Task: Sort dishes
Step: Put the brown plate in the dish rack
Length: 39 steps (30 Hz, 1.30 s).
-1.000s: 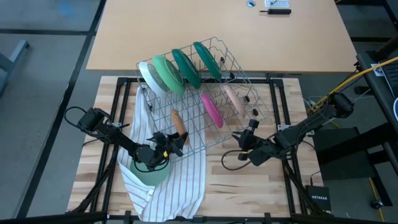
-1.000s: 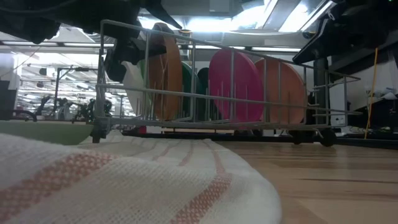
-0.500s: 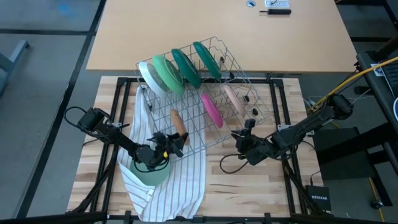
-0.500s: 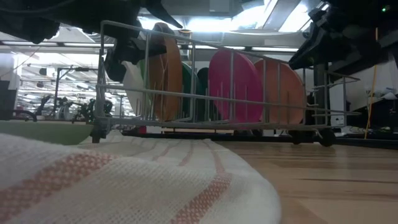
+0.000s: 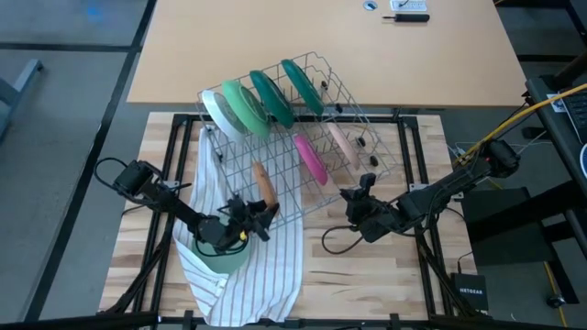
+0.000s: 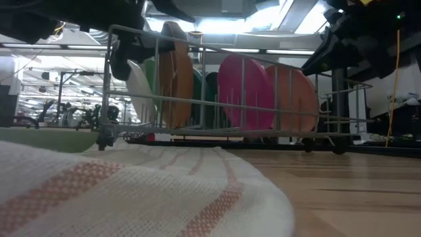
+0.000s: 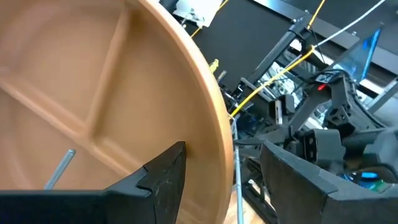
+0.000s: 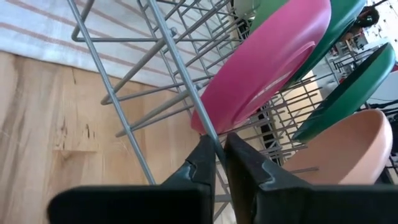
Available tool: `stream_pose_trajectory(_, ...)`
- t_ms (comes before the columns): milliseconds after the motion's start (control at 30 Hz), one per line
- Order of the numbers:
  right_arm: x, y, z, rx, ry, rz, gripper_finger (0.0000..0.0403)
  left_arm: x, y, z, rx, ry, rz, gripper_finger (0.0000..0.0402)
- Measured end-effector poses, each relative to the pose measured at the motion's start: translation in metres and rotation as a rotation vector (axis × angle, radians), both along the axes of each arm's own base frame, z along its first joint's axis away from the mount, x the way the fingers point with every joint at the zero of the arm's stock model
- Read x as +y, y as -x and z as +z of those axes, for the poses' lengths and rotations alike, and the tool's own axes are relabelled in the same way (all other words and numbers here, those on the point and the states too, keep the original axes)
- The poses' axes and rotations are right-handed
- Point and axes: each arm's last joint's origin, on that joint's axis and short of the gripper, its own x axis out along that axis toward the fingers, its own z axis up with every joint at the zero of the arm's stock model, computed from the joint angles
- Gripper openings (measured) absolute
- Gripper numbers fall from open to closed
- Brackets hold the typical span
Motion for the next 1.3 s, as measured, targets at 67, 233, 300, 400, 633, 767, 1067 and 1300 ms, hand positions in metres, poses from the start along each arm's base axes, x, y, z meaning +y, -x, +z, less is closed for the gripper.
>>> stream_pose_trajectory(67,0.0002,-0.0002,0.0,-0.005,-0.008,-0.002,0.0029,-0.0017,0.0008,0.0,0.008,-0.01,-0.005,0.0196)
stream_pose_trajectory(233,0.0003,-0.0002,-0.0003,-0.01,-0.02,-0.007,0.0037,-0.0021,0.0012,0.0,0.012,-0.013,0.0,0.0196)
stream_pose_trajectory(300,0.0003,-0.0002,-0.0005,-0.008,-0.022,-0.005,0.0036,-0.0016,0.0011,0.0002,0.008,-0.008,0.006,0.0196)
stream_pose_trajectory(400,0.0003,-0.0001,-0.0008,-0.003,-0.027,-0.001,0.0034,-0.0015,0.0011,0.0003,0.008,-0.006,0.011,0.0196)
stream_pose_trajectory(633,0.0003,0.0001,-0.0013,0.0,-0.03,0.0,0.0037,-0.0009,-0.0013,-0.0001,0.012,-0.033,-0.061,0.0196)
stream_pose_trajectory(767,0.0004,0.0001,-0.0014,0.001,-0.032,0.002,0.0038,-0.0017,-0.0024,0.0001,0.046,-0.093,-0.105,0.0196)
stream_pose_trajectory(1067,0.0006,-0.0004,-0.001,-0.007,-0.038,0.001,0.0038,-0.0047,0.0023,0.0003,0.188,-0.222,0.017,0.0196)
stream_pose_trajectory(1300,0.0025,-0.0033,0.0004,-0.042,-0.071,0.007,0.0039,-0.0038,0.005,0.004,0.231,-0.244,0.084,0.0196)
